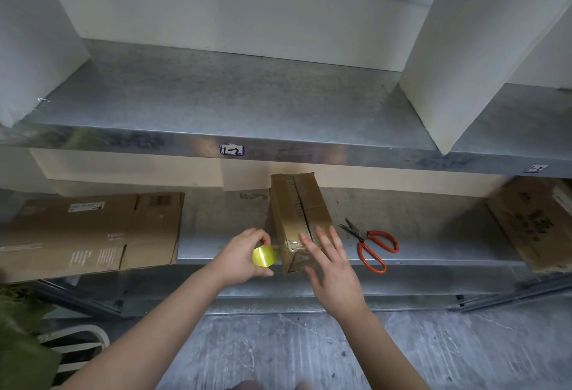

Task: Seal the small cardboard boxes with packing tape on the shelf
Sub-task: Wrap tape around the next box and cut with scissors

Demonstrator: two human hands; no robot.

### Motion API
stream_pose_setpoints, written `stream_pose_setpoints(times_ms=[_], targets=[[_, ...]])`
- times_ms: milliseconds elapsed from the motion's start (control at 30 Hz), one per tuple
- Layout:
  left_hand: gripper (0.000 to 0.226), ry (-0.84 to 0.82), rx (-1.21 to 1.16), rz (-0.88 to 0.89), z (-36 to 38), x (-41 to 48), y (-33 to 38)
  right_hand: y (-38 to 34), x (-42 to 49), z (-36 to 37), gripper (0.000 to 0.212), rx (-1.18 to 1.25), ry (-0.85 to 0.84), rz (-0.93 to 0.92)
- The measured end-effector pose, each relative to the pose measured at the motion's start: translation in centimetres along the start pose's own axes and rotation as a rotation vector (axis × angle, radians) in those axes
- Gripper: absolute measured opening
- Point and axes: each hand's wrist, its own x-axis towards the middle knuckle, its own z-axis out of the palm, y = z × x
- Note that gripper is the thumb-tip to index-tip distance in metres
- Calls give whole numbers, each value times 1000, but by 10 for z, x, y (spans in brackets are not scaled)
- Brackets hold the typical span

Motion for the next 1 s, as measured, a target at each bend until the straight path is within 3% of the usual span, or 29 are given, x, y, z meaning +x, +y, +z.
stream_pose_setpoints(times_ms=[200, 533, 600, 700, 1000], targets=[[49, -17, -42, 55, -4, -3, 0, 1, 0, -1, 68, -2, -3, 2], [42, -76, -41, -36, -1, -6, 1, 2, 0, 0, 71, -16, -16, 11], [31, -100, -86, -49, -1, -9, 0, 3, 1, 0, 71, -18, -16, 16], [7, -37, -125, -28, -3, -12, -1, 3, 1, 0, 70, -16, -16, 13], [5, 65, 101, 65, -6, 3, -2, 0, 0, 1, 72, -41, -21, 10]])
